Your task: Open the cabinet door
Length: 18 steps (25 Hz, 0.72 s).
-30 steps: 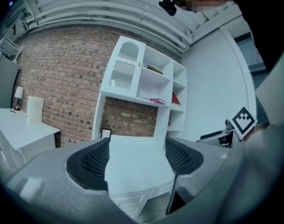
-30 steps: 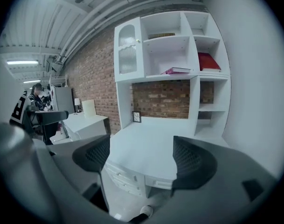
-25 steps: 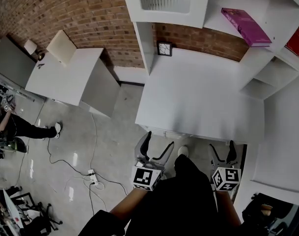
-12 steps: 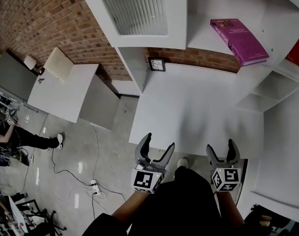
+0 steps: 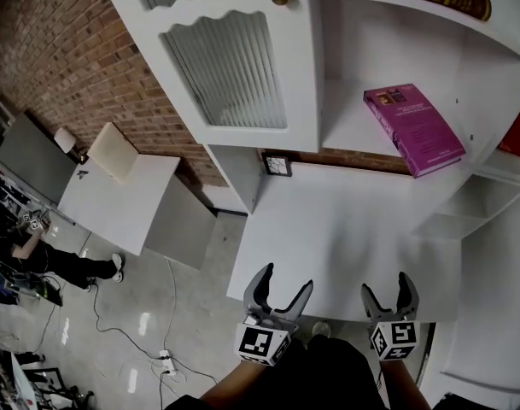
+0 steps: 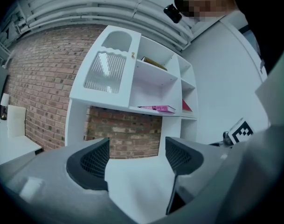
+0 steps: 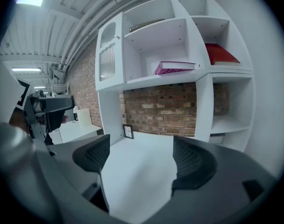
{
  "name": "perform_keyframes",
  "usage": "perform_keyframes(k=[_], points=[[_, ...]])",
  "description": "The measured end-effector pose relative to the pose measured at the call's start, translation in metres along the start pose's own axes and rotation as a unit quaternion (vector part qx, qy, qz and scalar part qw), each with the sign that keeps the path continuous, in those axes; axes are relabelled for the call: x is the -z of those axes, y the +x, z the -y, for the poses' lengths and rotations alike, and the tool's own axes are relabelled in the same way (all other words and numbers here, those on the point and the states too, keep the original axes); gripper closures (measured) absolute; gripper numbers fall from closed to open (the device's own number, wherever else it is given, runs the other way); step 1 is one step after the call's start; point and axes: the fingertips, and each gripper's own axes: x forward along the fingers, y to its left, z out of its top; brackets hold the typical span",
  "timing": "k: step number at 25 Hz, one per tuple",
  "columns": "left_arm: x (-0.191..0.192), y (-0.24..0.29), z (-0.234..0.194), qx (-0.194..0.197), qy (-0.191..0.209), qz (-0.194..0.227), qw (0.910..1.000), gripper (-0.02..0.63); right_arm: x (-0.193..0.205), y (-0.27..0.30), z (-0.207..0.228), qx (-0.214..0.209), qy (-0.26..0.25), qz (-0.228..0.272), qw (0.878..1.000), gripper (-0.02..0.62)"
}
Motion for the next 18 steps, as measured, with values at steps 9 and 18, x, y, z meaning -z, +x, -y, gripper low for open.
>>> perform_keyframes(k=[9,18], points=[[-0.066,0.035,-0.026,0.037,0.029,0.037,0.9982,0.249,-0.039,0.025,-0.030,-0.004,0.016,0.020,1.000,0.190],[-0.151,0.075,-0.033,0.068,0.060,0.066,0.9937,0.249,-0.079,0.048,-0.047,-0.013,0.000,0.035,0.999,0.190]])
